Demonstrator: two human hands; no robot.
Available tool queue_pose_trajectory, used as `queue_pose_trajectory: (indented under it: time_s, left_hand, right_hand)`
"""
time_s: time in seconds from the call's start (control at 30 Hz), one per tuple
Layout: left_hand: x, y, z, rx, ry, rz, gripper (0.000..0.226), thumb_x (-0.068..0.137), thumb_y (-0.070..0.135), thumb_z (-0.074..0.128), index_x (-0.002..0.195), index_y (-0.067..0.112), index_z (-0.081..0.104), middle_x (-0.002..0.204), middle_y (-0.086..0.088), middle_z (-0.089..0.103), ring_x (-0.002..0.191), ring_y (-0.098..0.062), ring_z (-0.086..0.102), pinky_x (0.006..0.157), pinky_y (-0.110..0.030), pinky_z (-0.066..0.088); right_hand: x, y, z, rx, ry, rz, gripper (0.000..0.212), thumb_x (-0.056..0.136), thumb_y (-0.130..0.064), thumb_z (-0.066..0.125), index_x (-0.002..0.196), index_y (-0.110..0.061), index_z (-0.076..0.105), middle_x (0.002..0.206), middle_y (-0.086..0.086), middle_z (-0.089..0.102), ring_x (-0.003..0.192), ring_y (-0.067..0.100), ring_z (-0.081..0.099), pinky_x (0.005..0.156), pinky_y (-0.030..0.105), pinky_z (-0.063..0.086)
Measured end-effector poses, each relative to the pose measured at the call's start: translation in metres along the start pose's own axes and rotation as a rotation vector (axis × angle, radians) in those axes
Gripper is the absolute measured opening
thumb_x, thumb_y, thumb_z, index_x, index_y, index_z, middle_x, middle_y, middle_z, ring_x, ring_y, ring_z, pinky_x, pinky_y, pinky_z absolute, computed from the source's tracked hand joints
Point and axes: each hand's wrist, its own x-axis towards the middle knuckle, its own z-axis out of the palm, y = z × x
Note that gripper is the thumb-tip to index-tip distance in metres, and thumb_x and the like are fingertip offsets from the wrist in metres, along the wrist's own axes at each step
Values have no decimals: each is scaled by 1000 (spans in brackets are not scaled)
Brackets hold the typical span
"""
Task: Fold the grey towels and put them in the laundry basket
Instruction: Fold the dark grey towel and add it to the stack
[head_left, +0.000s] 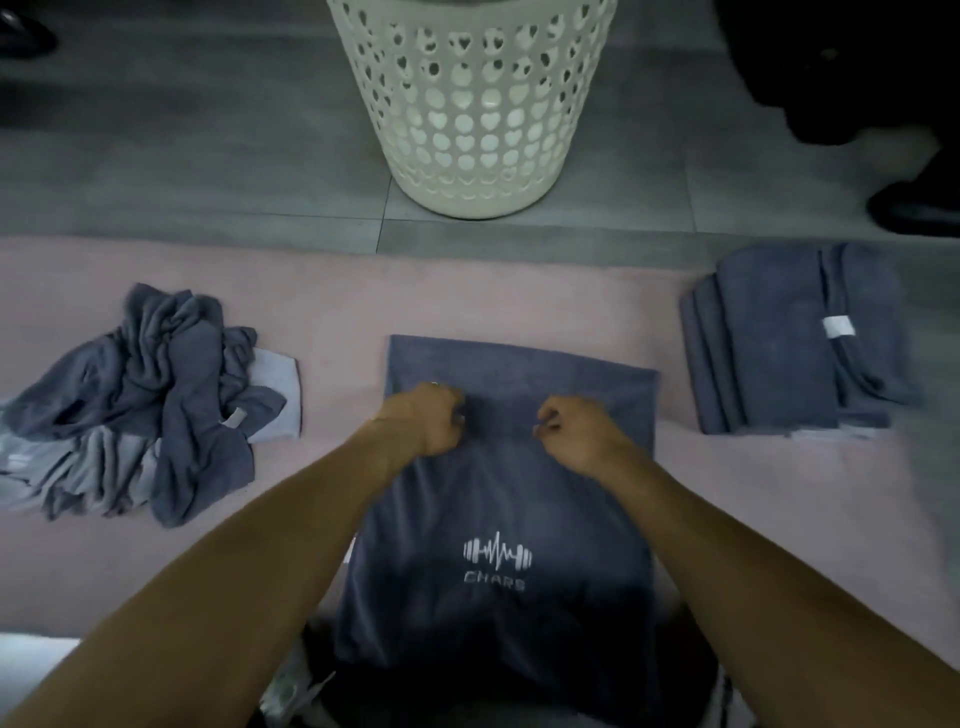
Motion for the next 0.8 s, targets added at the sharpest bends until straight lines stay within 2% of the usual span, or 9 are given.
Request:
queue_pose_trajectory:
  time_s: [0.13, 0.27, 0.33, 0.43, 0.5, 0.57, 0.7, 0.8]
  left_hand:
    - [-57, 34, 37, -264, 93, 24, 38, 81, 36, 43, 103, 18, 67, 113, -6, 69, 106, -28, 63, 92, -38, 50]
    - [-111, 70, 80, -401, 134, 57, 23, 87, 20, 54, 104, 20, 69, 104, 1, 72, 99, -19, 66, 89, -33, 52]
    - [-131, 82, 103, -439, 150, 84, 22, 86, 16, 54, 100, 21, 70, 99, 3, 73, 93, -17, 67, 86, -34, 53]
    - [-154, 92, 138, -483, 218, 101, 23, 88, 14, 53, 100, 19, 71, 100, 2, 73, 94, -18, 67, 87, -32, 52]
    - [-166, 98, 162, -467, 237, 114, 24, 88, 12, 53, 101, 18, 72, 103, 0, 73, 98, -21, 66, 88, -33, 51]
    - [-175, 105, 178, -380, 188, 136, 25, 90, 13, 53, 108, 18, 70, 112, -2, 69, 105, -23, 63, 91, -35, 49]
    - [-184, 112, 199, -148, 111, 268, 36, 91, 14, 54, 126, 18, 61, 130, -3, 59, 121, -26, 53, 102, -35, 43]
    - [-188, 117, 205, -67, 26, 261, 39, 93, 19, 53, 131, 20, 56, 134, -5, 58, 123, -25, 51, 102, -32, 39]
  right_hand:
    - [-81, 39, 10, 112, 19, 140, 18, 90, -22, 62, 101, -11, 70, 113, 6, 69, 110, 24, 61, 92, 24, 43]
    - [-146, 79, 32, 128, -7, 290, 21, 90, -24, 61, 106, -15, 71, 118, 2, 68, 113, 23, 60, 93, 23, 40]
    - [-168, 94, 46, 148, -7, 336, 20, 90, -23, 59, 104, -15, 72, 117, 2, 68, 112, 21, 61, 89, 21, 40]
    - [-195, 112, 66, 188, 20, 397, 20, 90, -18, 53, 98, -12, 71, 110, 7, 69, 106, 25, 63, 81, 23, 42]
    - [-210, 124, 77, 181, 20, 425, 21, 91, -14, 51, 100, -9, 69, 114, 11, 68, 107, 29, 62, 86, 28, 45]
    - [-223, 137, 85, 167, 19, 435, 21, 90, -11, 51, 102, -4, 66, 116, 16, 66, 108, 31, 61, 88, 32, 44]
    - [-232, 152, 97, 213, 8, 456, 20, 88, -16, 58, 98, -1, 68, 106, 18, 69, 101, 31, 64, 78, 33, 45]
    - [-226, 159, 109, 264, -95, 482, 22, 87, -13, 59, 104, -1, 67, 104, 18, 67, 103, 31, 64, 77, 34, 45]
